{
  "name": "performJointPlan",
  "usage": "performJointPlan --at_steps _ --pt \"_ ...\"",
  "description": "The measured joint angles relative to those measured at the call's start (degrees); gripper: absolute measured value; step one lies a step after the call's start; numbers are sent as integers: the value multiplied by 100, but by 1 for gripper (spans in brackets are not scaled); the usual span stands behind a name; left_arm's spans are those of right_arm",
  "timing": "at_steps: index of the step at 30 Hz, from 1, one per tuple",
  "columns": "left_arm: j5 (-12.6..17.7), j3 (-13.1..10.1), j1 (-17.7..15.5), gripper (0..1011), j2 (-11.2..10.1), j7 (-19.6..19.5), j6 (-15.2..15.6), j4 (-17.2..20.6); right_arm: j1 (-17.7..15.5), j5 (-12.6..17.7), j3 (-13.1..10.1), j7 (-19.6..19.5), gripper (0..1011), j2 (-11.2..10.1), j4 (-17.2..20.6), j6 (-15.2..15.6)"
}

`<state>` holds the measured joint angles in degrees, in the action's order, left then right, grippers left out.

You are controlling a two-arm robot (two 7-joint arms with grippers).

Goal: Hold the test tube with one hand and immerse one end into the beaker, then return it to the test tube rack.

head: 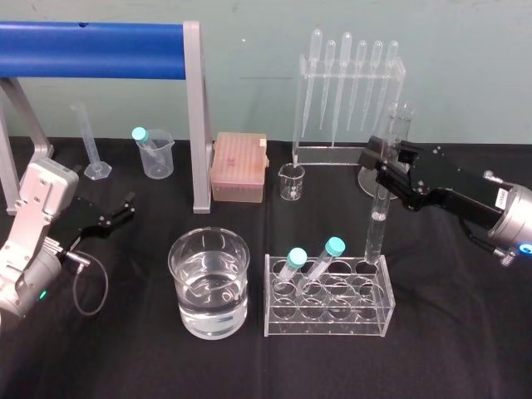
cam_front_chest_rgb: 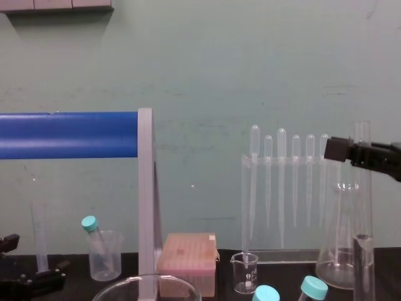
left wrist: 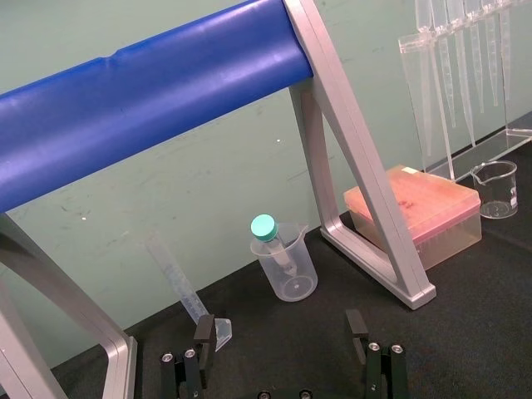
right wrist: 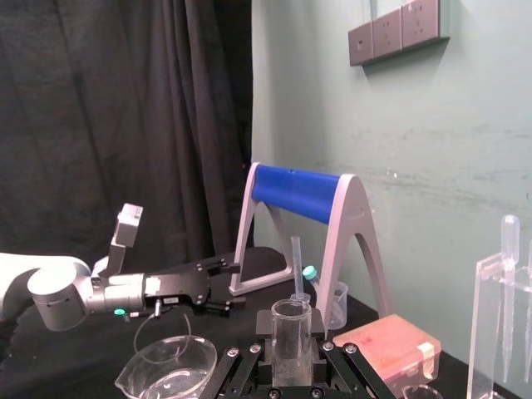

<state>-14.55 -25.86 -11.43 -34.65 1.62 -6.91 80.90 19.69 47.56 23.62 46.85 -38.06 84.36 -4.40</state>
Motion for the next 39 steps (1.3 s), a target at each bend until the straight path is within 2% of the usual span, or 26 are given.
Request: performJointPlan --at_steps 26,39 --pt "0 0 0 1000 0 0 0 0 321 -107 358 222 242 232 -710 162" --pt "0 0 0 1000 0 0 0 0 445 -248 530 317 242 245 -895 234"
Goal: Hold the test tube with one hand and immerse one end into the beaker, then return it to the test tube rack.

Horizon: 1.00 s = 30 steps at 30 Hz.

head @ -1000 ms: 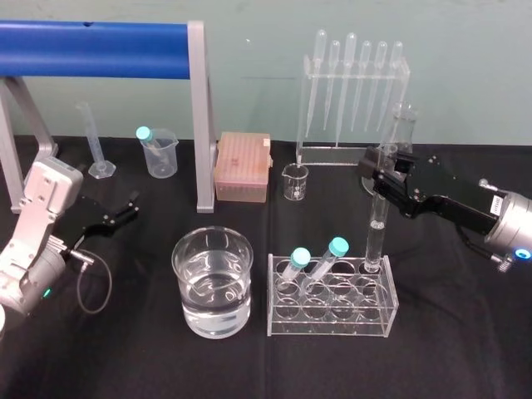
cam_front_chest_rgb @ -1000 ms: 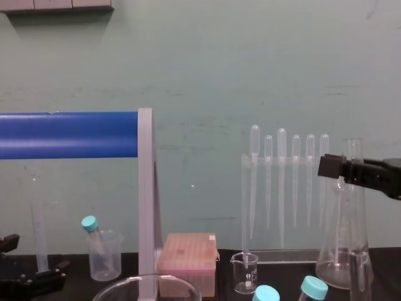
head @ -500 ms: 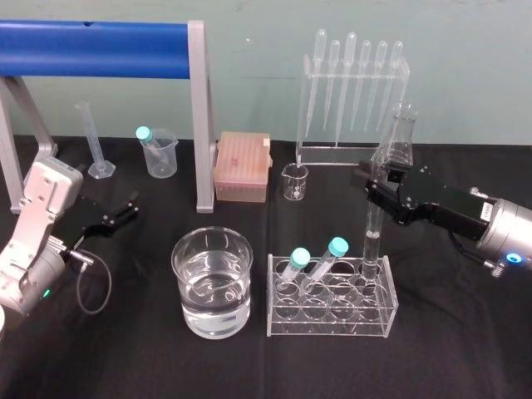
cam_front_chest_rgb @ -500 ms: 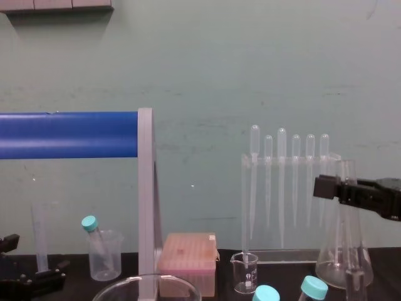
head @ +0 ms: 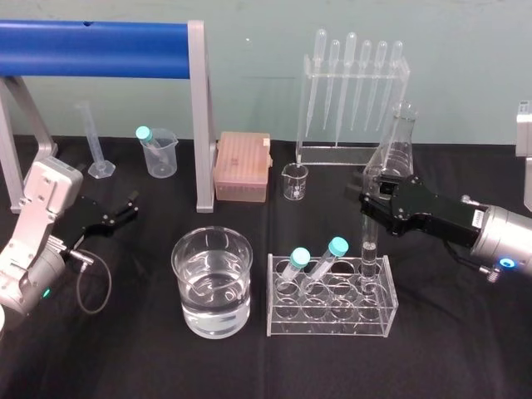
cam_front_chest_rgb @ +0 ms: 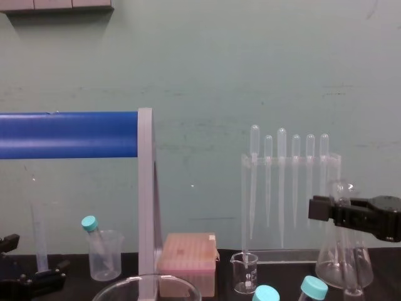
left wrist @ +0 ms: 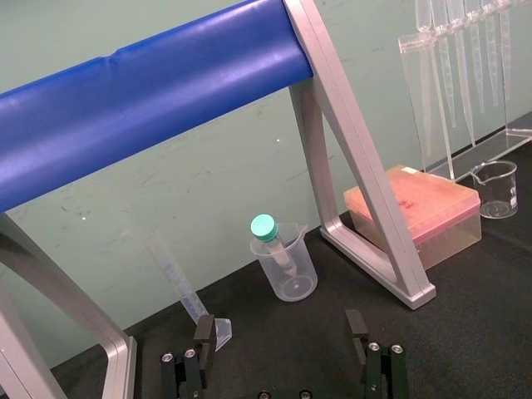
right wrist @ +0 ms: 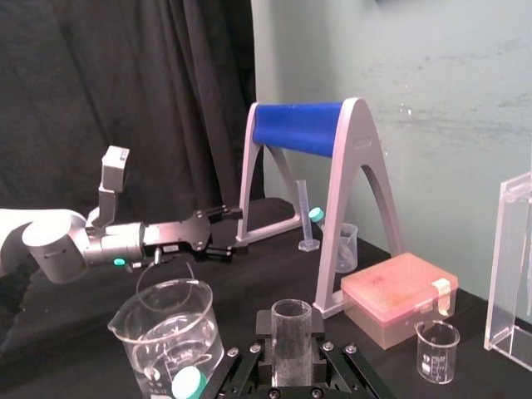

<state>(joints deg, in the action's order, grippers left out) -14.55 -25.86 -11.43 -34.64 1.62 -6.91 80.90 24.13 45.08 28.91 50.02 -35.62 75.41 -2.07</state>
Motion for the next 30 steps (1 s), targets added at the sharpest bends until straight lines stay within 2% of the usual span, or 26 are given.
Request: performJointPlan --at_steps 11,30 --pt "0 0 0 1000 0 0 0 0 79 -105 102 46 242 8 -132 43" --pt "0 0 0 1000 0 0 0 0 67 -90 87 41 242 4 -117 38"
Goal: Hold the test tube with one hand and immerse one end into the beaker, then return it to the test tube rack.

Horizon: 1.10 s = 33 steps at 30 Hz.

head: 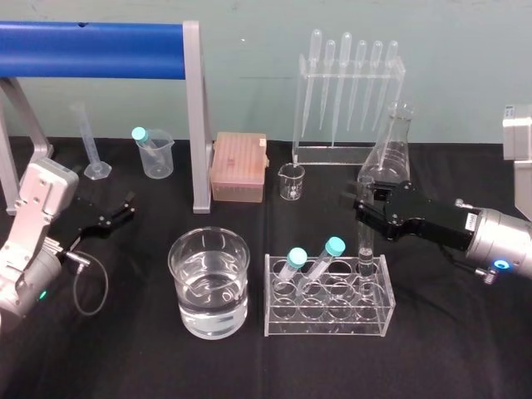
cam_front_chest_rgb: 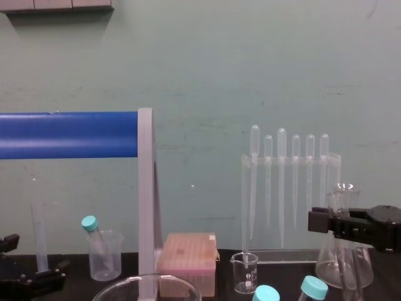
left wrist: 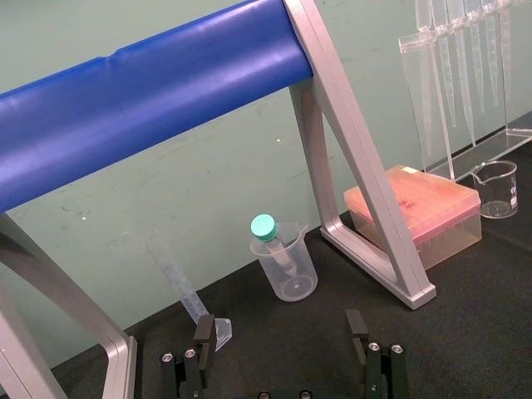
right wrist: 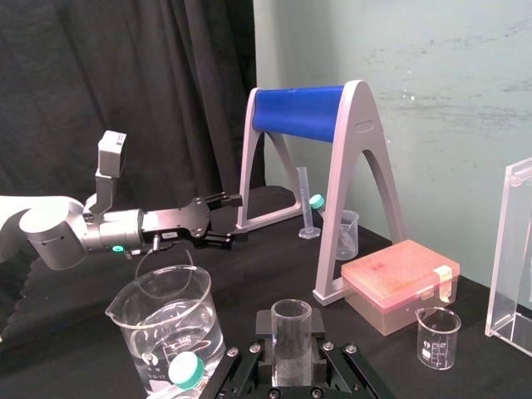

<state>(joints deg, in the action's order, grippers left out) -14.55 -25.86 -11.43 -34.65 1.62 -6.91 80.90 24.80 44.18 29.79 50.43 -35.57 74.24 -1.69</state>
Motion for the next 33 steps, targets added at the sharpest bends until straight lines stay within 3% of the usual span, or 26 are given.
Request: performJointPlan --at_steps 3,15,23,28,33 --pt "0 0 0 1000 0 0 0 0 -1 3 -2 -1 292 0 2 -1" --pt "0 0 0 1000 0 0 0 0 -7 11 -7 -3 712 0 6 -9" --pt "0 0 0 1000 0 0 0 0 -7 12 -7 -3 929 0 6 -9" --pt "0 0 0 1000 0 0 0 0 -16 7 -18 -12 1002 -9 30 -25" --pt "0 0 0 1000 0 0 0 0 -162 -16 -314 -297 1003 -83 404 -434"
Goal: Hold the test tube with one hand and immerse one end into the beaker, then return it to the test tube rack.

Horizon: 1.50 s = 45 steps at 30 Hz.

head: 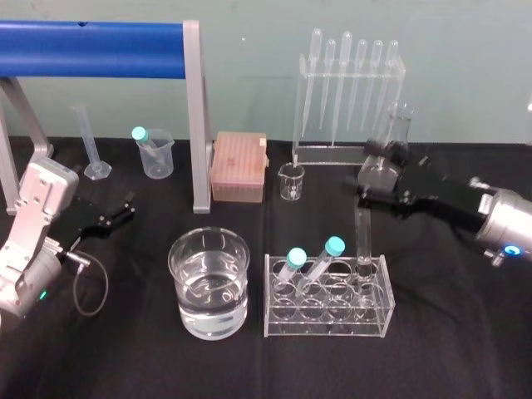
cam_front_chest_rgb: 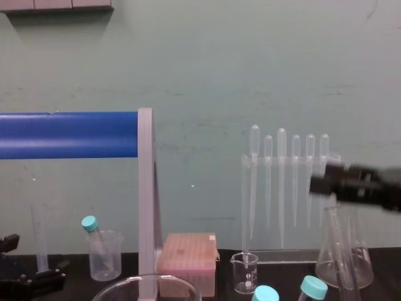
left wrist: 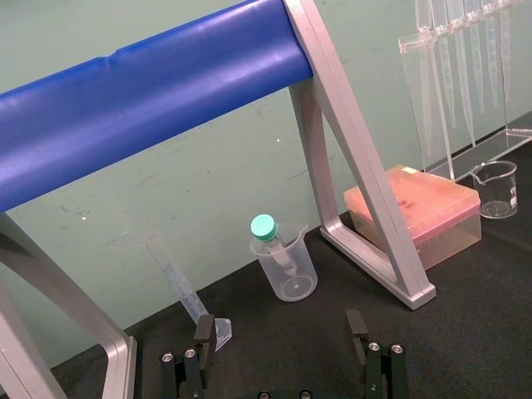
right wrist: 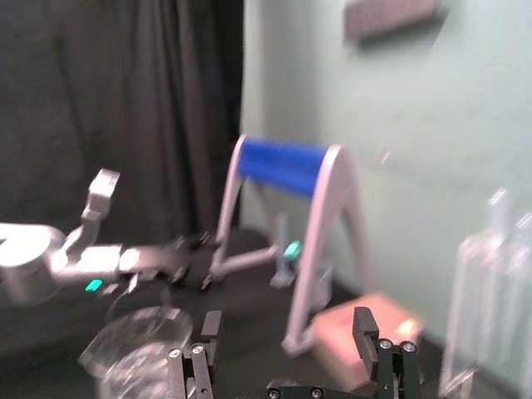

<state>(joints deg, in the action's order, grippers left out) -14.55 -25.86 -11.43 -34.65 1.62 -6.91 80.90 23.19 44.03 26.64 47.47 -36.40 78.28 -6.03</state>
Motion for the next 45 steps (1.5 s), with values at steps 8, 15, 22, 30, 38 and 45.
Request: performJointPlan --at_steps 8,15,22,30,38,45 --pt "0 0 0 1000 0 0 0 0 -502 -312 -709 -1366 1002 -12 552 -469" --pt "0 0 0 1000 0 0 0 0 -988 -904 -998 -2763 1003 -106 816 -24" --pt "0 0 0 1000 0 0 0 0 -1365 -1264 -1059 -3494 1003 -104 822 472" --pt "0 0 0 1000 0 0 0 0 -1492 -1305 -1089 -3628 1003 68 642 745" --pt "0 0 0 1000 0 0 0 0 -1490 -1305 -1090 -3627 1003 54 653 731" --pt "0 0 0 1000 0 0 0 0 -1487 -1304 -1089 -3626 1003 44 664 713"
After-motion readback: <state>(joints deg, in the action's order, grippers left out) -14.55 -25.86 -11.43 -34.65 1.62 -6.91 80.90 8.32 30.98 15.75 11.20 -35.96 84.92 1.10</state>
